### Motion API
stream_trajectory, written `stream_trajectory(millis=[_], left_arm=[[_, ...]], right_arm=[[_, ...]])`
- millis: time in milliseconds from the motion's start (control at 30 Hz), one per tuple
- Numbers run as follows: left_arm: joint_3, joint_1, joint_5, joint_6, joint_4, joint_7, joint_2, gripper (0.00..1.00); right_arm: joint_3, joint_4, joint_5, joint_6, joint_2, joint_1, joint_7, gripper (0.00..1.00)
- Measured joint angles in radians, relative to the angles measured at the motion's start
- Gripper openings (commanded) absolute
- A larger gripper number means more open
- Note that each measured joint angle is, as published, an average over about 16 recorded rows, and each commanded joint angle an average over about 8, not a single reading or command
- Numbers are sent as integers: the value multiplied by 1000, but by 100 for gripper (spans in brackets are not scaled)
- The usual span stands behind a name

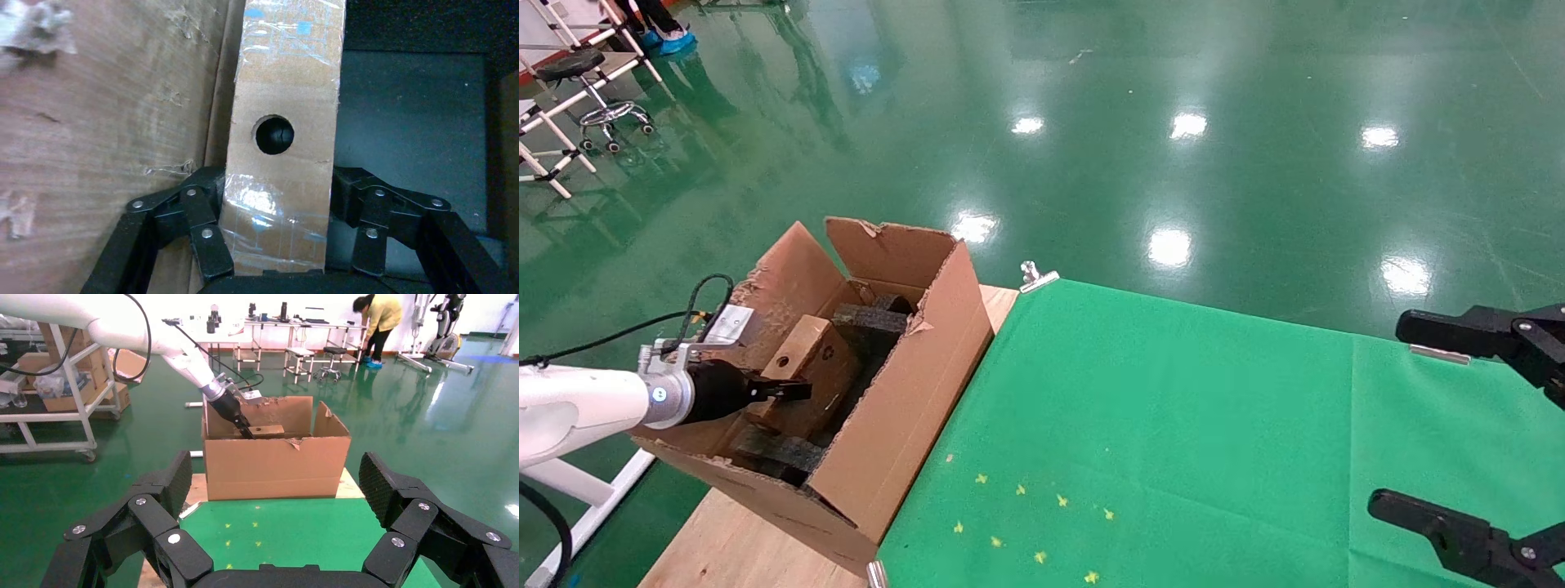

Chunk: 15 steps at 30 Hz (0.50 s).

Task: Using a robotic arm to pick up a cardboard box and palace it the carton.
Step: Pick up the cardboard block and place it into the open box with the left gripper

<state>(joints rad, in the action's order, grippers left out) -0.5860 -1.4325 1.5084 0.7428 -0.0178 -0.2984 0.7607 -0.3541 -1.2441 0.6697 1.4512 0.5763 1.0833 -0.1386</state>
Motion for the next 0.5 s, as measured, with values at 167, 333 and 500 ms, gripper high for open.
stream_trajectory(millis=[167, 333, 500], left_arm=[[-2, -8, 4, 12, 0, -3, -3, 100], [-6, -20, 9, 27, 1, -8, -7, 100], [-11, -35, 15, 41, 5, -11, -11, 100]], right_arm=[[0, 0, 0, 0, 0, 0, 0, 100], [0, 0, 0, 0, 0, 0, 0, 100], [0, 0, 0, 0, 0, 0, 0, 100]])
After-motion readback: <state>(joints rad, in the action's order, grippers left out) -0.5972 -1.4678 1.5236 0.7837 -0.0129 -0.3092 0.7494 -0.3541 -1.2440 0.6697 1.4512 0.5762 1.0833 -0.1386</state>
